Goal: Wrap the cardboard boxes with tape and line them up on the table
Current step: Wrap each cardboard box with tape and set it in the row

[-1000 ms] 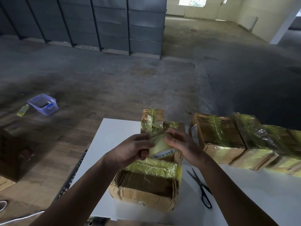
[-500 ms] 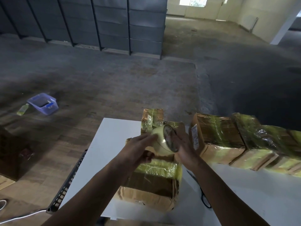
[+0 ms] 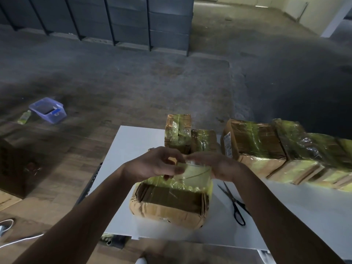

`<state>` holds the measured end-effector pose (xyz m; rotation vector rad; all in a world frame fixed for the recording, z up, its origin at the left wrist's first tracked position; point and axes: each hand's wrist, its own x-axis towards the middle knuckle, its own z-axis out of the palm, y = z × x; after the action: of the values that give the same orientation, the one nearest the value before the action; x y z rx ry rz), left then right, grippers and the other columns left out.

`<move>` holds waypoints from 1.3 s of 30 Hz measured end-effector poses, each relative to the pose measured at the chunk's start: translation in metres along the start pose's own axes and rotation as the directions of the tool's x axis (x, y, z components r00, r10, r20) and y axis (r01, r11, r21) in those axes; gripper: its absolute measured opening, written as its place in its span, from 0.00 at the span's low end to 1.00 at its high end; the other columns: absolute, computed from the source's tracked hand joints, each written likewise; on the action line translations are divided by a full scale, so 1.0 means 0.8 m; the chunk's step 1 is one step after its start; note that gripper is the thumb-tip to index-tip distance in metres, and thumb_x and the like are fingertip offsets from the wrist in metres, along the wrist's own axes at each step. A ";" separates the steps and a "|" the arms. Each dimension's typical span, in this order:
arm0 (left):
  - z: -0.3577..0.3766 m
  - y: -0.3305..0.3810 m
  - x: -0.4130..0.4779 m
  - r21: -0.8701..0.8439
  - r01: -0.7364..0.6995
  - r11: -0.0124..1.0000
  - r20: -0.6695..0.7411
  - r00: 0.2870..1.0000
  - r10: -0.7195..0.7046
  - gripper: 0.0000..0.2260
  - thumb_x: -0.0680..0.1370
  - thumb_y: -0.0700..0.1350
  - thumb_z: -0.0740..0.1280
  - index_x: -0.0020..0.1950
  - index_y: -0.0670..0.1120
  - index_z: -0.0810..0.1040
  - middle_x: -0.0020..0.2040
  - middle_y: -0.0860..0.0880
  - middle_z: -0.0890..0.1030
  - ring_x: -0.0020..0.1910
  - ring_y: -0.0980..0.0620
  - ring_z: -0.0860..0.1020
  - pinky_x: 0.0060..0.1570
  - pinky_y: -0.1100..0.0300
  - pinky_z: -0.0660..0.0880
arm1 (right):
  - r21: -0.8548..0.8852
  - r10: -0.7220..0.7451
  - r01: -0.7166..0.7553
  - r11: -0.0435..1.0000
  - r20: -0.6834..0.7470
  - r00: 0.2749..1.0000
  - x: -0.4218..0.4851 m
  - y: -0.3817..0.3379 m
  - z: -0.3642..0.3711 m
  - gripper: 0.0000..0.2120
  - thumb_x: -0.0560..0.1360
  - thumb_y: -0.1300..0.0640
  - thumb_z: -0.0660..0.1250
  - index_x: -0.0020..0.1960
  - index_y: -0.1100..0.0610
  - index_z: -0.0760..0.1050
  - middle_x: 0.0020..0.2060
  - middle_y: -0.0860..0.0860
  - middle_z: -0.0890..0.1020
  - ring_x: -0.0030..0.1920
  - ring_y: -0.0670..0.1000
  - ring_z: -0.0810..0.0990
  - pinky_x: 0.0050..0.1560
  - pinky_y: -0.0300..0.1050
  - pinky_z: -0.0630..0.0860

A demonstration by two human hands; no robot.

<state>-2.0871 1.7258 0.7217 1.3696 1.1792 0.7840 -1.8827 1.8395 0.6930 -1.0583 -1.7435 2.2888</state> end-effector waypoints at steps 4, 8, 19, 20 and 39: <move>0.002 -0.008 0.002 -0.052 -0.006 0.999 -0.127 0.992 -0.001 0.05 0.75 0.46 0.72 0.41 0.47 0.82 0.31 0.48 0.74 0.30 0.51 0.71 0.30 0.61 0.70 | -0.292 -0.294 0.222 0.930 -0.233 0.927 -0.006 -0.011 0.011 0.21 0.79 0.41 0.57 0.59 0.54 0.78 0.54 0.51 0.81 0.56 0.50 0.80 0.47 0.45 0.77; 0.004 -0.009 0.006 -0.190 0.021 0.982 -0.206 0.977 -0.061 0.06 0.77 0.38 0.68 0.40 0.44 0.81 0.29 0.49 0.73 0.28 0.54 0.70 0.29 0.62 0.67 | -0.594 -0.542 0.376 0.711 -0.123 0.831 -0.007 -0.018 0.036 0.18 0.80 0.45 0.58 0.41 0.57 0.75 0.32 0.47 0.75 0.33 0.46 0.74 0.36 0.38 0.69; 0.014 0.001 0.008 -0.274 0.059 0.960 -0.292 0.946 -0.141 0.08 0.77 0.33 0.63 0.43 0.42 0.79 0.32 0.46 0.71 0.29 0.55 0.68 0.28 0.65 0.65 | -0.608 -0.632 0.377 0.699 -0.277 0.724 0.004 -0.012 0.047 0.19 0.82 0.52 0.57 0.34 0.57 0.67 0.25 0.44 0.67 0.27 0.43 0.66 0.29 0.35 0.60; 0.015 0.000 0.008 -0.271 0.055 0.961 -0.295 0.946 -0.137 0.07 0.77 0.33 0.64 0.44 0.42 0.80 0.31 0.47 0.71 0.28 0.55 0.68 0.28 0.65 0.66 | -0.602 -0.622 0.369 0.708 -0.285 0.729 0.005 -0.012 0.047 0.20 0.82 0.51 0.57 0.35 0.59 0.67 0.26 0.45 0.67 0.27 0.43 0.66 0.30 0.36 0.60; 0.018 0.001 0.013 -0.297 0.029 0.954 -0.335 0.933 -0.132 0.10 0.75 0.35 0.67 0.38 0.47 0.82 0.30 0.48 0.72 0.27 0.55 0.68 0.27 0.66 0.65 | -0.602 -0.616 0.364 0.710 -0.282 0.736 0.001 -0.022 0.045 0.22 0.82 0.50 0.58 0.38 0.66 0.70 0.29 0.56 0.69 0.31 0.53 0.68 0.33 0.43 0.62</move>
<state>-2.0706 1.7315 0.7179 0.9561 1.3259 1.1266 -1.9093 1.8169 0.7119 -0.9113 -2.1152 1.1350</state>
